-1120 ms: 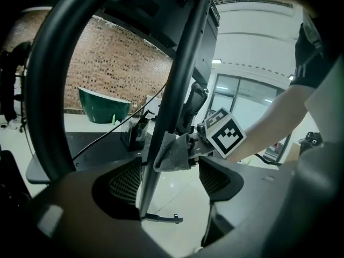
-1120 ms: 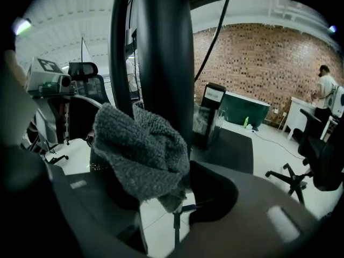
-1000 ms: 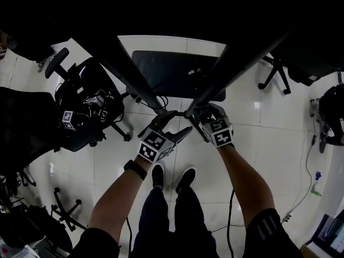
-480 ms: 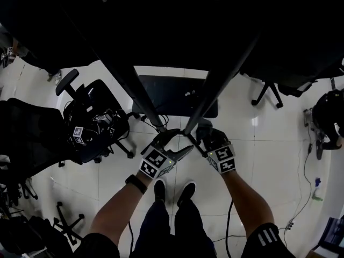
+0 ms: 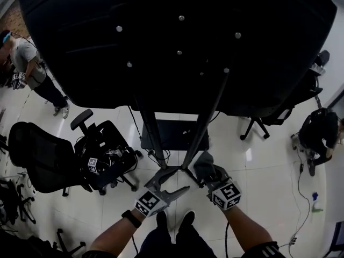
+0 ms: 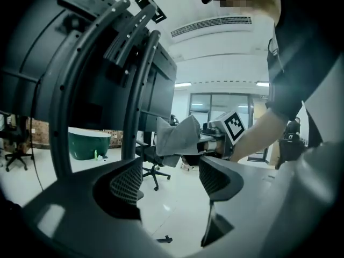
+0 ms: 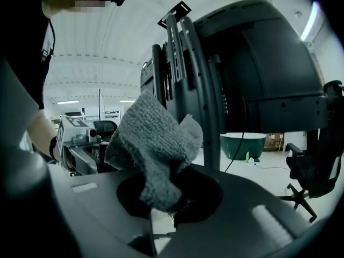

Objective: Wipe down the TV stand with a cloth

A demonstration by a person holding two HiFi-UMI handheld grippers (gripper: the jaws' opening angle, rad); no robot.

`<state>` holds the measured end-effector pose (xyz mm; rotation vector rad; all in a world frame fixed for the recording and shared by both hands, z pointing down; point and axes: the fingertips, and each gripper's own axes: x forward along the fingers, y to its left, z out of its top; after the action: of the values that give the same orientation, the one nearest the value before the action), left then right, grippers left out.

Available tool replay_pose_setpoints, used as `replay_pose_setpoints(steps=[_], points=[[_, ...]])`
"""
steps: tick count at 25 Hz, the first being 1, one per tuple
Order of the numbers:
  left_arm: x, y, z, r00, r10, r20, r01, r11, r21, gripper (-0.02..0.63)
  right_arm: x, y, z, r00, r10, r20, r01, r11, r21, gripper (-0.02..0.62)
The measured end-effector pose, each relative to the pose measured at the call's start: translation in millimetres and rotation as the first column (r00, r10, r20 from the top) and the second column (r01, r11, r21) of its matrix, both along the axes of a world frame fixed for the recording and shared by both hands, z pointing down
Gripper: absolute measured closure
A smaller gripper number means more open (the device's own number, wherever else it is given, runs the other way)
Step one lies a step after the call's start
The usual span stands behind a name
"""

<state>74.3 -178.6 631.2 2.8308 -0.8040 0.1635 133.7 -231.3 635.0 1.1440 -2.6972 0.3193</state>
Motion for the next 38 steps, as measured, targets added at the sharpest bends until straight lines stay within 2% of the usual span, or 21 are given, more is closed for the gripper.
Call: replay_pose_setpoints(steps=[5,9,14,19,28,38], points=[[-28.9,24.5,-61.5,0.998,-0.035,-0.043,0.038,0.997,0.071,0.256,3.0,23.5,-77.8,0.996,0.033,0.084,-0.04,0.996,0.075,0.551],[-48.3,51.9,-92.1,0.998,-0.044,-0.051,0.049,0.994,0.094,0.257,10.3,55.1,-110.0,0.989,0.061,0.132,-0.073,0.994,0.081,0.552],[-70.1,78.0,-106.7,0.992,-0.103,-0.075,0.111,0.988,0.108,0.258,17.3,97.4,-127.5,0.984,0.078,0.158,-0.092,0.993,0.08,0.554],[-79.8,94.5,-116.8,0.986,-0.129,-0.104,0.14,0.984,0.111,0.262,23.9,124.9,-132.9,0.975,0.095,0.202,-0.109,0.992,0.059,0.555],[-81.5,100.6,-132.9,0.987,-0.109,-0.118,0.125,0.983,0.135,0.264,13.2,135.4,-146.1,0.975,0.099,0.2,-0.12,0.988,0.094,0.565],[-102.2,110.4,-127.3,0.989,-0.105,-0.107,0.119,0.985,0.129,0.268,-12.2,151.8,-142.2,0.972,0.093,0.217,-0.112,0.99,0.08,0.565]])
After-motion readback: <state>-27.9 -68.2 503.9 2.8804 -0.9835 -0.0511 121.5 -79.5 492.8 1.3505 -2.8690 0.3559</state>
